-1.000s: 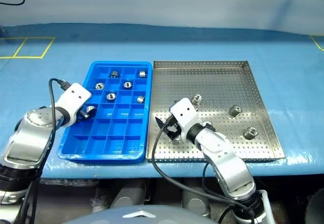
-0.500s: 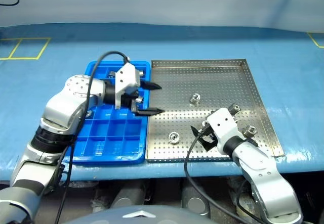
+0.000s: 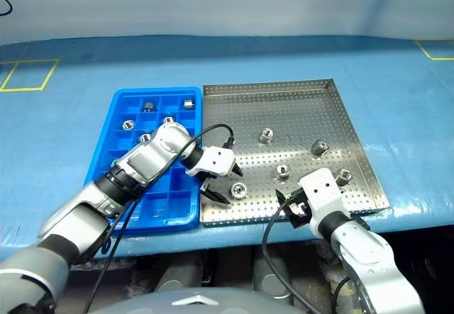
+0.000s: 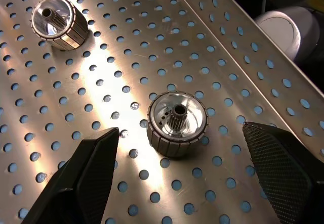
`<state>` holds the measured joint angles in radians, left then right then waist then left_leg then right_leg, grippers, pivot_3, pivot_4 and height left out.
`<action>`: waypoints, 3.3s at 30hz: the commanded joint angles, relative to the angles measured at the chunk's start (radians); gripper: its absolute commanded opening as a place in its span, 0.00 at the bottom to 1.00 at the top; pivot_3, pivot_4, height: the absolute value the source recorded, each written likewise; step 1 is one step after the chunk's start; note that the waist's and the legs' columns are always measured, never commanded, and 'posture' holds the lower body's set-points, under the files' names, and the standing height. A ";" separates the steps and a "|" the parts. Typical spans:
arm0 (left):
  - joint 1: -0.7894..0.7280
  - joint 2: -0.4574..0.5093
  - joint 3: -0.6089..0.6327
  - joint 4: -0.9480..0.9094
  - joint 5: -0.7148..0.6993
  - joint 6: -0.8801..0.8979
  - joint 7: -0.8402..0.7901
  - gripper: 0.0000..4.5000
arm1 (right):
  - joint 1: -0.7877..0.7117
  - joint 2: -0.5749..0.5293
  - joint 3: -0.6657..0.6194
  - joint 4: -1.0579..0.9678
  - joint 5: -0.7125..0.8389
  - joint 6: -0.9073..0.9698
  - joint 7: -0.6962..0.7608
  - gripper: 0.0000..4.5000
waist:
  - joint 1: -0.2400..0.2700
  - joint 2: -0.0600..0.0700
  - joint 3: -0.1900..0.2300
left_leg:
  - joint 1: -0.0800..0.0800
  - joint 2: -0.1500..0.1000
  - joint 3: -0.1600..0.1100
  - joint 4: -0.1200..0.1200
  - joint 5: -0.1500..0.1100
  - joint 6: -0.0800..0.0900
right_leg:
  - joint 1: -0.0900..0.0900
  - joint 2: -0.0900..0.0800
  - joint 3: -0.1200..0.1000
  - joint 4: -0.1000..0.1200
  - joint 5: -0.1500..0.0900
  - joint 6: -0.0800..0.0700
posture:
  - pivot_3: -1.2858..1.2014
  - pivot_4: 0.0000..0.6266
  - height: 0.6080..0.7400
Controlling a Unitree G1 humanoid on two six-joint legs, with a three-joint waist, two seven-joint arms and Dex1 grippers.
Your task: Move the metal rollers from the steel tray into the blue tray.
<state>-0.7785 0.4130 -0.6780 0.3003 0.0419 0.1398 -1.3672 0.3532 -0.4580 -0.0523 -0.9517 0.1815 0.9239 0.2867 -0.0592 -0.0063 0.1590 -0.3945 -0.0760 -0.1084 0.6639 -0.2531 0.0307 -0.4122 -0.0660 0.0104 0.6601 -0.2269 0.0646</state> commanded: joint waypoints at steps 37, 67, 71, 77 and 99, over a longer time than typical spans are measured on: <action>0.504 0.270 0.713 -0.814 -0.022 0.669 0.555 0.38 | -0.622 0.215 0.476 0.337 -0.022 -0.142 0.054 1.00 | 0.061 0.000 0.000 | 0.000 0.001 -0.002 -0.004 0.004 -0.007 | -0.003 0.003 0.001 0.000 0.003 -0.003 | 0.56 0.24 1.00; 0.590 0.288 0.709 -0.929 -0.175 0.852 0.676 0.90 | -0.600 0.130 0.489 0.345 -0.011 -0.247 0.221 1.00 | 0.112 0.000 0.000 | 0.001 0.005 -0.009 -0.008 0.007 -0.013 | -0.004 0.004 -0.006 -0.001 0.004 -0.010 | 0.56 0.24 1.00; 0.370 0.275 0.669 -0.804 -0.247 0.758 0.600 0.90 | -0.563 0.095 0.457 0.298 -0.021 -0.236 0.205 1.00 | 0.101 -0.001 0.001 | 0.000 0.005 -0.009 -0.007 0.008 -0.013 | -0.002 0.004 -0.009 -0.001 0.004 -0.010 | 0.54 0.24 1.00; 0.017 0.142 0.454 -0.392 -0.194 0.473 0.476 0.90 | -0.455 0.027 0.396 0.202 -0.027 -0.223 0.175 1.00 | 0.080 -0.001 0.001 | 0.000 0.004 -0.008 -0.007 0.011 -0.016 | -0.001 0.004 -0.009 -0.001 0.005 -0.010 | 0.50 0.24 1.00; -0.367 -0.340 0.231 0.820 0.155 -0.216 0.526 0.90 | -0.167 0.090 0.220 0.062 -0.171 -0.125 -0.123 1.00 | -0.073 -0.001 0.001 | -0.002 0.003 0.003 0.000 0.003 -0.001 | -0.003 0.003 0.001 -0.001 0.004 0.003 | 0.39 0.24 1.00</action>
<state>-1.1127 0.0808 -0.4599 1.1084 0.1820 -0.0447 -0.8608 0.1835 -0.3811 0.1845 -0.8655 0.0182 0.8073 0.1793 -0.1322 -0.0074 0.1598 -0.3964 -0.0729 -0.1053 0.6643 -0.2505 0.0296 -0.4146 -0.0629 0.0116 0.6588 -0.2224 0.0675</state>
